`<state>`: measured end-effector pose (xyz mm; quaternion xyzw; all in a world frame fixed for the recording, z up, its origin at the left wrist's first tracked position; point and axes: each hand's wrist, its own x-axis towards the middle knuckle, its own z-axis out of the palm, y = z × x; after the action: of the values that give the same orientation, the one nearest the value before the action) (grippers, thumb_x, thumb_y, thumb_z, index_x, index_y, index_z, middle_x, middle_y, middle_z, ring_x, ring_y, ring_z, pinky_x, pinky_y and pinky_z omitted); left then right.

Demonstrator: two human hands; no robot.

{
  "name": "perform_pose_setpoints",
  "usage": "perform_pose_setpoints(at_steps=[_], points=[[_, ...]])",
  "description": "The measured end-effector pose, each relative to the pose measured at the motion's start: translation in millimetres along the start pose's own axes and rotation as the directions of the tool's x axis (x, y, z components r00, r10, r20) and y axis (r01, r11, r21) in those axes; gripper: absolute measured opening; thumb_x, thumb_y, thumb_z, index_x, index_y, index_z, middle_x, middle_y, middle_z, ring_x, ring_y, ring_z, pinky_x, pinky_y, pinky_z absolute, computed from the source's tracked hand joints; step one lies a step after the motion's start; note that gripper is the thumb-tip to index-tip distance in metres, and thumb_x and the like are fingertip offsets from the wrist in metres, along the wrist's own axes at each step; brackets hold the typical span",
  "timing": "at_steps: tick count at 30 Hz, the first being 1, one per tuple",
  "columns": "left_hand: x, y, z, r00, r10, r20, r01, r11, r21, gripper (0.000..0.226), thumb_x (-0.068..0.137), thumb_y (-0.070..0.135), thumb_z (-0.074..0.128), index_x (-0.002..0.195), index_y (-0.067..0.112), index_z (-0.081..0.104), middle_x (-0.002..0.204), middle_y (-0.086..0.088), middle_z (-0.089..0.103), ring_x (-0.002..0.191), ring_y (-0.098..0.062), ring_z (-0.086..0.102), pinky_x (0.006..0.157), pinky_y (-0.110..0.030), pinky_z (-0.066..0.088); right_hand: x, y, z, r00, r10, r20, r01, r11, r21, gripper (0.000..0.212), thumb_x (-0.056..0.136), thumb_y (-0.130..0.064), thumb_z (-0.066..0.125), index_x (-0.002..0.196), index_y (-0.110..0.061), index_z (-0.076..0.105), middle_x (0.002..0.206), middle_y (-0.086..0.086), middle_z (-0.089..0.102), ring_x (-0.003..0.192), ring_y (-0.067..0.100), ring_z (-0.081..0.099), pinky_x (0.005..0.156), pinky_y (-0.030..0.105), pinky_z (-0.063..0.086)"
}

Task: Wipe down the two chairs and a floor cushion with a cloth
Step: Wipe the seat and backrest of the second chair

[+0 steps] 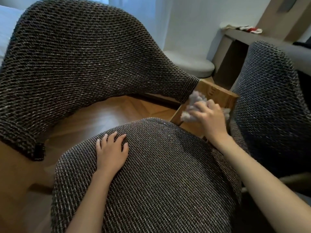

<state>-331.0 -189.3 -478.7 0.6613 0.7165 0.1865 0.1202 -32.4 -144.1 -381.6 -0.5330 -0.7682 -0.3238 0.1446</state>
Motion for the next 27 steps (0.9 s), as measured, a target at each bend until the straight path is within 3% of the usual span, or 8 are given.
perform_pose_setpoints(at_steps=[2, 3, 7, 11, 17, 21, 24, 27], points=[[-4, 1, -1, 1.0, 0.01, 0.003, -0.01, 1.0, 0.007, 0.045, 0.1, 0.041, 0.034, 0.145, 0.033, 0.036, 0.156, -0.002, 0.026, 0.146, -0.026, 0.013, 0.119, -0.046, 0.002, -28, -10, 18, 0.931, 0.04, 0.362, -0.029, 0.999, -0.036, 0.026, 0.097, -0.025, 0.05, 0.117, -0.021, 0.065, 0.127, 0.001, 0.056, 0.121, 0.026, 0.047, 0.097, 0.039, 0.036], [-6, 2, 0, 1.0, 0.016, 0.003, -0.016, 1.0, 0.011, 0.045, 0.101, 0.041, 0.034, 0.145, 0.033, 0.036, 0.156, -0.002, 0.026, 0.146, -0.025, 0.014, 0.119, -0.045, 0.003, -34, -11, 18, 0.915, 0.049, 0.401, -0.044, 0.999, -0.02, 0.027, 0.097, -0.025, 0.048, 0.118, -0.021, 0.064, 0.128, 0.001, 0.055, 0.122, 0.024, 0.046, 0.097, 0.035, 0.035], [-5, 2, 0, 1.0, 0.024, -0.008, -0.023, 1.0, 0.004, 0.044, 0.101, 0.039, 0.035, 0.144, 0.032, 0.038, 0.156, -0.002, 0.027, 0.146, -0.025, 0.015, 0.12, -0.045, 0.002, -11, 13, -9, 0.982, -0.099, -0.162, 0.095, 0.995, -0.03, 0.019, 0.08, -0.013, 0.061, 0.095, -0.013, 0.073, 0.1, 0.011, 0.068, 0.077, 0.032, 0.058, 0.063, 0.036, 0.046], [-4, 3, 1, 1.0, 0.018, 0.002, -0.018, 1.0, 0.012, 0.045, 0.1, 0.039, 0.034, 0.145, 0.032, 0.037, 0.156, -0.004, 0.026, 0.146, -0.027, 0.014, 0.12, -0.046, 0.002, 5, 40, -31, 0.943, -0.03, -0.332, 0.024, 0.999, -0.022, 0.016, 0.087, -0.014, 0.066, 0.102, -0.013, 0.071, 0.105, 0.01, 0.065, 0.08, 0.033, 0.052, 0.07, 0.04, 0.043], [-12, 8, 2, 0.999, 0.049, 0.021, -0.049, 0.999, 0.015, 0.046, 0.101, 0.039, 0.033, 0.146, 0.032, 0.035, 0.157, -0.003, 0.024, 0.147, -0.026, 0.012, 0.119, -0.047, 0.001, -66, 7, -6, 0.997, 0.003, -0.078, 0.005, 0.995, 0.102, 0.016, 0.074, -0.008, 0.076, 0.09, -0.008, 0.074, 0.095, 0.012, 0.069, 0.072, 0.032, 0.058, 0.064, 0.036, 0.05], [-27, 14, 4, 0.994, 0.1, 0.054, -0.103, 0.994, 0.042, 0.047, 0.101, 0.04, 0.029, 0.148, 0.033, 0.03, 0.158, -0.002, 0.02, 0.147, -0.026, 0.009, 0.119, -0.047, -0.001, -73, -3, -4, 0.971, 0.183, 0.153, -0.214, 0.95, 0.226, 0.025, 0.076, -0.001, 0.074, 0.1, -0.009, 0.072, 0.107, 0.012, 0.067, 0.088, 0.035, 0.056, 0.078, 0.04, 0.046], [-43, 17, 1, 0.988, 0.131, 0.077, -0.134, 0.99, 0.036, 0.047, 0.102, 0.041, 0.029, 0.148, 0.032, 0.03, 0.158, 0.0, 0.022, 0.147, -0.024, 0.012, 0.119, -0.045, 0.002, -62, -15, -19, 0.905, 0.321, 0.279, -0.415, 0.811, 0.412, 0.031, 0.08, -0.006, 0.071, 0.11, -0.013, 0.071, 0.112, 0.008, 0.066, 0.101, 0.027, 0.059, 0.083, 0.026, 0.038], [-68, 20, -9, 0.983, 0.17, 0.068, -0.172, 0.984, 0.035, 0.046, 0.101, 0.039, 0.034, 0.145, 0.028, 0.037, 0.153, 0.002, 0.033, 0.142, -0.018, 0.026, 0.119, -0.04, 0.014, -53, -31, -38, 0.861, 0.43, 0.27, -0.505, 0.674, 0.539, 0.025, 0.08, -0.012, 0.068, 0.105, -0.016, 0.072, 0.098, 0.0, 0.069, 0.092, 0.018, 0.062, 0.073, 0.022, 0.038]])
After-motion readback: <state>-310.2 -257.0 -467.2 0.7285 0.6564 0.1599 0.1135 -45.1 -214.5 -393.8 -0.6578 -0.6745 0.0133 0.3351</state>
